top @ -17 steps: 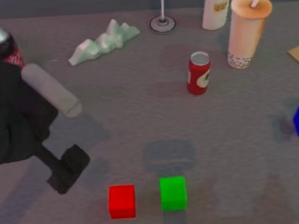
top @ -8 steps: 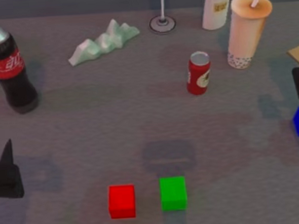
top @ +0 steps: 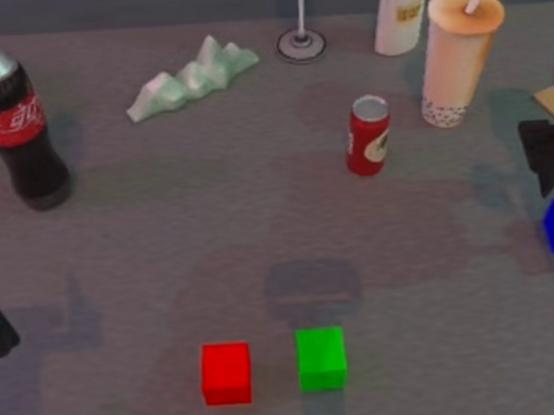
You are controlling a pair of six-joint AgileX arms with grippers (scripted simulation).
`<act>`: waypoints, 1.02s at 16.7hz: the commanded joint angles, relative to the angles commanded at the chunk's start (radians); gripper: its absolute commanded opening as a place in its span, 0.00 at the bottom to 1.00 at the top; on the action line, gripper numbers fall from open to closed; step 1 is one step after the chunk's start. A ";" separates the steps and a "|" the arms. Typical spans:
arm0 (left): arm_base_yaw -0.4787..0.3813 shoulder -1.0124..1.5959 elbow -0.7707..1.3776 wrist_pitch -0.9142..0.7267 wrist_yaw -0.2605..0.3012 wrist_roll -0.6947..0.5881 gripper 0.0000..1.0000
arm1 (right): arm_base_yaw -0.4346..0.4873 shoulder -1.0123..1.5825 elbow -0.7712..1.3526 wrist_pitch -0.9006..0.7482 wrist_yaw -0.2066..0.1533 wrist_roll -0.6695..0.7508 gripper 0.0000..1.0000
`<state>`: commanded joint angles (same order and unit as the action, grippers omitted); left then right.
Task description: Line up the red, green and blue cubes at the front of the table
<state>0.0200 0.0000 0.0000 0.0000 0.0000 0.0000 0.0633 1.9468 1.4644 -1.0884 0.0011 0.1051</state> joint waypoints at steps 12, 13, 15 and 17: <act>0.000 0.000 0.000 0.000 0.000 0.000 1.00 | 0.001 0.102 -0.158 0.265 0.001 0.003 1.00; 0.000 0.000 0.000 0.000 0.000 0.000 1.00 | 0.002 0.111 -0.169 0.282 0.001 0.003 1.00; 0.000 0.000 0.000 0.000 0.000 0.000 1.00 | 0.002 0.115 -0.173 0.288 0.001 0.003 1.00; 0.000 0.000 0.000 0.000 0.000 0.000 1.00 | 0.002 0.115 -0.173 0.288 0.001 0.003 1.00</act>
<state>0.0200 0.0000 0.0000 0.0000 0.0000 0.0000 0.0651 2.0614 1.2910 -0.8004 0.0019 0.1085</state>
